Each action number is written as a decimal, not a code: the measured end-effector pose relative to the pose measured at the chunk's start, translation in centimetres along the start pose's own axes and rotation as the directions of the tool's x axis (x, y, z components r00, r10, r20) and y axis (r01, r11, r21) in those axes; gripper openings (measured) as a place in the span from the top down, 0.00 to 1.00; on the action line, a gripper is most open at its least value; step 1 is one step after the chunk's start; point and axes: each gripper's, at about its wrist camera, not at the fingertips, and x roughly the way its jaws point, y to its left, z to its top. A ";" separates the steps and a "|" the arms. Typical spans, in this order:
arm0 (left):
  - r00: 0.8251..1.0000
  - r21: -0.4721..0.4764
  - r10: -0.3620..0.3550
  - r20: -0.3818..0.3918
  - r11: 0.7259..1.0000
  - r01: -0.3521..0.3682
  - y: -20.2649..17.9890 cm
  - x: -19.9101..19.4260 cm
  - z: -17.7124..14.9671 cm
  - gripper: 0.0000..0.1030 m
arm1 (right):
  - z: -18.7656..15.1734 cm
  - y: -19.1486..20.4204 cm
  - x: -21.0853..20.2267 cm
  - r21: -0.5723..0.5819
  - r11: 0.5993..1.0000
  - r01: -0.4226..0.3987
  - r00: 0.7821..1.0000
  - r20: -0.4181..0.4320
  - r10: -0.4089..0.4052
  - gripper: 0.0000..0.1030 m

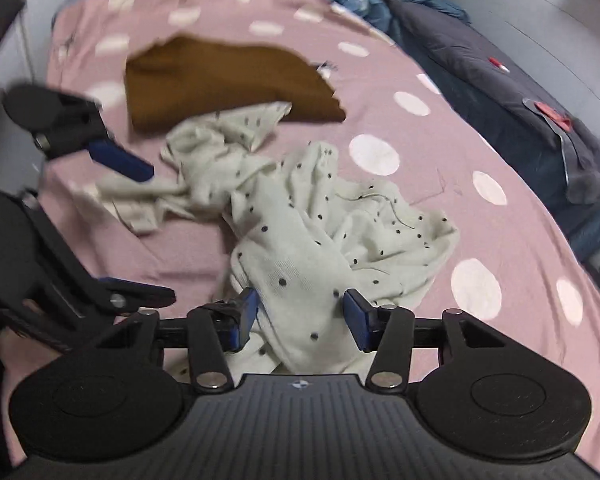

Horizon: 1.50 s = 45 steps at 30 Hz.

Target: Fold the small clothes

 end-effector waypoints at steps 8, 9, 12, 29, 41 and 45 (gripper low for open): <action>1.000 0.026 -0.016 0.005 1.000 0.016 -0.7 0.9 0.5 0.11 | -2.7 -10.1 -4.4 0.300 0.927 0.226 0.973 -0.024 -0.229 0.97; 1.000 0.028 -0.015 0.014 0.999 0.015 -0.8 0.9 0.7 0.11 | -3.8 -12.1 -5.0 0.340 0.894 0.292 0.956 -0.062 -0.288 0.97; 0.999 0.029 -0.001 0.044 1.000 -0.001 -1.2 1.1 1.6 0.11 | -7.7 -17.5 -6.6 0.423 0.757 0.498 0.866 -0.208 -0.454 0.96; 0.993 0.140 -0.066 0.094 0.989 0.053 -8.5 5.2 5.6 0.03 | -7.0 -14.0 -4.0 0.213 0.914 0.346 0.937 -0.136 -0.323 0.01; 0.977 0.100 -0.213 -0.008 0.972 0.213 -9.6 6.3 6.1 0.36 | -8.8 -16.0 -1.4 0.255 0.916 0.310 0.943 -0.207 -0.262 0.07; 0.970 0.056 -0.241 -0.001 0.969 0.241 -10.0 7.7 6.0 0.76 | -8.9 -16.2 -1.2 0.261 0.911 0.319 0.941 -0.202 -0.272 0.07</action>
